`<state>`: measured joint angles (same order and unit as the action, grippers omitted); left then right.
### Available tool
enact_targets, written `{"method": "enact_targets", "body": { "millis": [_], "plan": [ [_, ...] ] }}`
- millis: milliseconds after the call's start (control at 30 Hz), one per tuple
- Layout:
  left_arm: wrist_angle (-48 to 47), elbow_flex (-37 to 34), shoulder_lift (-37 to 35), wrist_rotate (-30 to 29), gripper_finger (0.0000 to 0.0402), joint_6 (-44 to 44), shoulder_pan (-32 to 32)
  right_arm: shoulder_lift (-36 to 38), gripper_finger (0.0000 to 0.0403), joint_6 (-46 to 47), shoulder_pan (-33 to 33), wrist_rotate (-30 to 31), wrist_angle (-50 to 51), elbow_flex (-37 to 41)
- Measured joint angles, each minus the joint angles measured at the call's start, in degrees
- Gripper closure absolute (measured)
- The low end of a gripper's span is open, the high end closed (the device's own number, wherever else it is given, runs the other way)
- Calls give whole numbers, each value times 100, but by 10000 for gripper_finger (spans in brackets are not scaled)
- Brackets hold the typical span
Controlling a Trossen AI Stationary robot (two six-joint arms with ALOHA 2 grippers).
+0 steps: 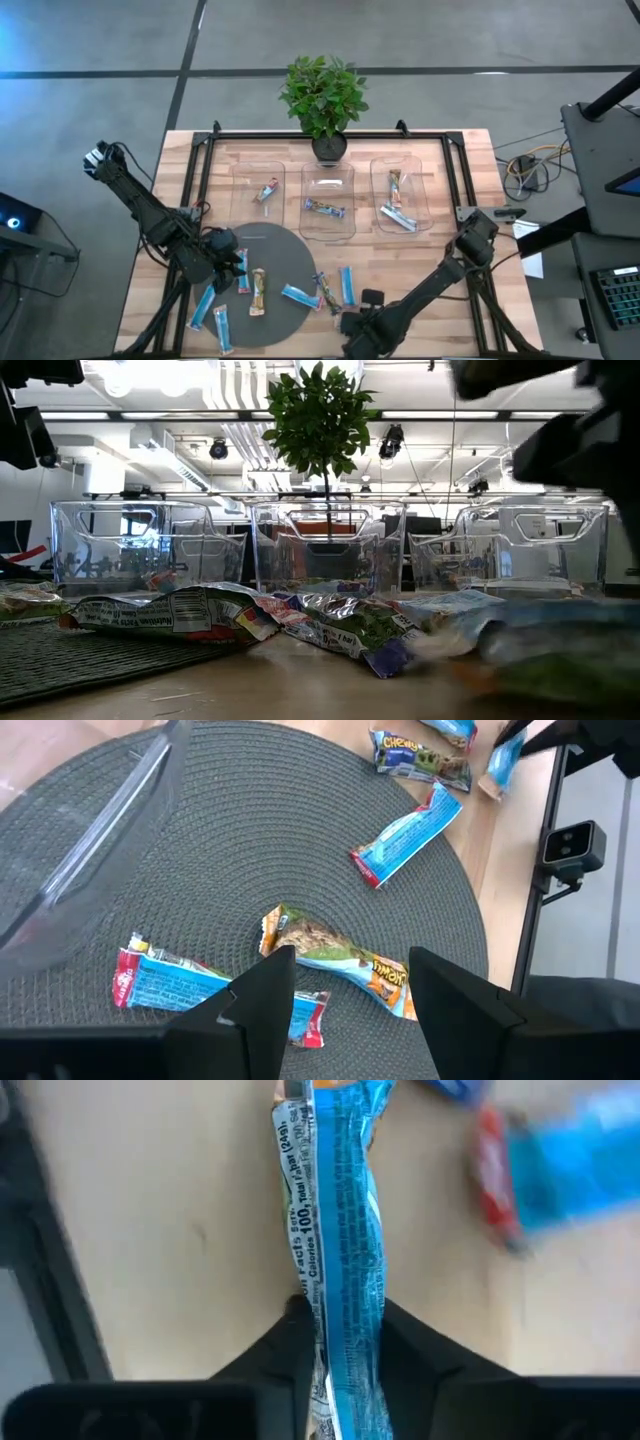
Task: Pick and place Granola Bars by type
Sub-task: Put the yellow granola bar into the right transparent bin
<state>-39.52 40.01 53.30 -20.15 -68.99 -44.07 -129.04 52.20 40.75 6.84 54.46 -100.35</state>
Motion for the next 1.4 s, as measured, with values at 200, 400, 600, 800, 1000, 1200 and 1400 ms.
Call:
{"method": "enact_targets", "body": {
  "millis": [200, 400, 600, 800, 1000, 1200, 1400],
  "plan": [
    [8, 0, 2, -92, 223, -2, 0, 962, 336, 1706, 109, 1342, 1588, 6],
    [6, 0, 2, -366, 223, 13, 0, 2307, 327, 5146, -46, 2940, 3620, 157],
    [70, -3, 5, -688, 223, 4, 2, 3897, 327, 6442, -1109, 2691, 3469, 1840],
    [279, -7, 13, -696, 223, -2, 2, 5102, 305, 5356, -2447, 1781, 1831, 3588],
    [270, -9, 17, -696, 223, -146, 2, 5483, 260, 4400, -3364, 1684, 593, 4445],
    [271, -9, 19, -633, 223, -492, -6, 5421, 215, 3323, -3405, 1666, -106, 4306],
    [486, -9, 69, -388, 223, -441, -65, 4961, 205, 1291, -2829, 1439, -670, 3619]
  ]
}}
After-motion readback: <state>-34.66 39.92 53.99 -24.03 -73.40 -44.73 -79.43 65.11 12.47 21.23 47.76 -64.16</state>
